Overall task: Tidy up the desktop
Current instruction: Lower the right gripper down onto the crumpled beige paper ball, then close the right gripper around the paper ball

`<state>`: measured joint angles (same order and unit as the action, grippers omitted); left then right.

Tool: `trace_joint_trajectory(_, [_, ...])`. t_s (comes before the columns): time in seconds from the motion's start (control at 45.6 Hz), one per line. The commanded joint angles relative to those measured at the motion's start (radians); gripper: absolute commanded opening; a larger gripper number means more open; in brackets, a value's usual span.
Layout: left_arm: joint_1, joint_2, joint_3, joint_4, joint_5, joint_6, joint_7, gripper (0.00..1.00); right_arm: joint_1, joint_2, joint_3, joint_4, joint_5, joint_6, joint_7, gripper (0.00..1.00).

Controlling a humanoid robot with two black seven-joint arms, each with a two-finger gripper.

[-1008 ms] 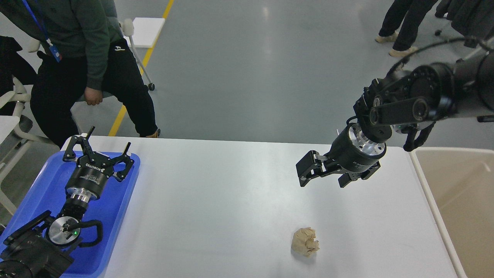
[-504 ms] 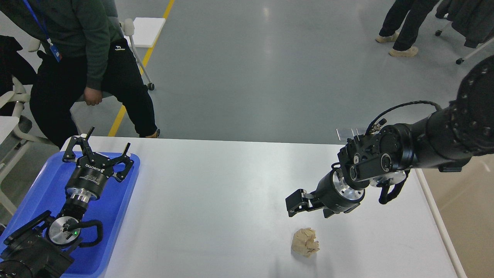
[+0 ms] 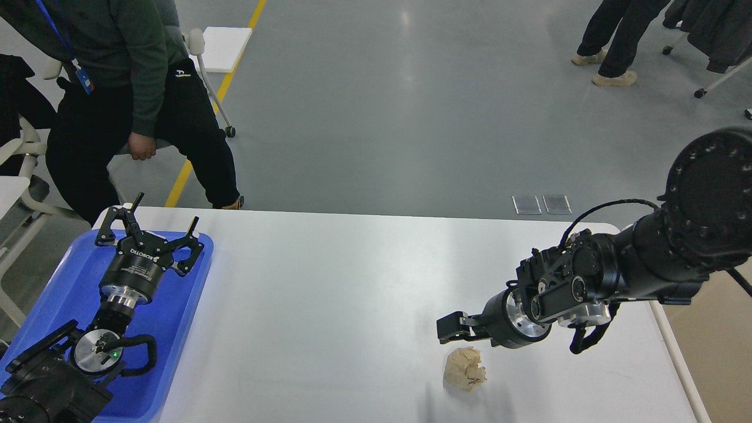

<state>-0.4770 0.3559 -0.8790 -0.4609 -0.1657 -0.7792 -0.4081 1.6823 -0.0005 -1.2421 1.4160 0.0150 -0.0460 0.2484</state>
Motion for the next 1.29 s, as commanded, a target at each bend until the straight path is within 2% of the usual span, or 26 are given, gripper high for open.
trace_joint_trajectory(0.0, [0.0,0.0,0.0,0.001,0.0,0.0,0.0,0.99,-0.065,0.0,-0.003,0.0,0.003,-0.139,0.0,1.0])
trace_joint_trajectory(0.613, [0.0,0.0,0.0,0.001,0.0,0.0,0.0,0.99,-0.21,0.0,-0.002,-0.002,0.008,-0.261,0.0,1.0])
trace_joint_trajectory(1.271, [0.0,0.0,0.0,0.001,0.0,0.0,0.0,0.99,-0.259,0.0,0.006,-0.042,0.008,-0.281,0.0,1.0])
